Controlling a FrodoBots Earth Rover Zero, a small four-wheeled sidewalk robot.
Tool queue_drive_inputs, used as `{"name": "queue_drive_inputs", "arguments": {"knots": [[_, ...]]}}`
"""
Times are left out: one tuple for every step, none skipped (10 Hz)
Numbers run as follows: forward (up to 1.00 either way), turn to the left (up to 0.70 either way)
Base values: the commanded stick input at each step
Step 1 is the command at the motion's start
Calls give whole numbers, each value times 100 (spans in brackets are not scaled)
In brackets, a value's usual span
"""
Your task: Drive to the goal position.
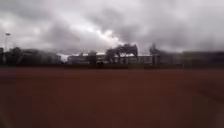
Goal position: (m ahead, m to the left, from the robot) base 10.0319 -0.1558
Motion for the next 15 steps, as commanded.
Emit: {"name": "queue_drive_inputs", "arguments": {"knots": [[70,0],[70,0],[70,0],[70,0],[70,0],[70,0],[70,0],[70,0],[70,0],[70,0],[70,0],[70,0],[70,0],[70,0],[70,0]]}}
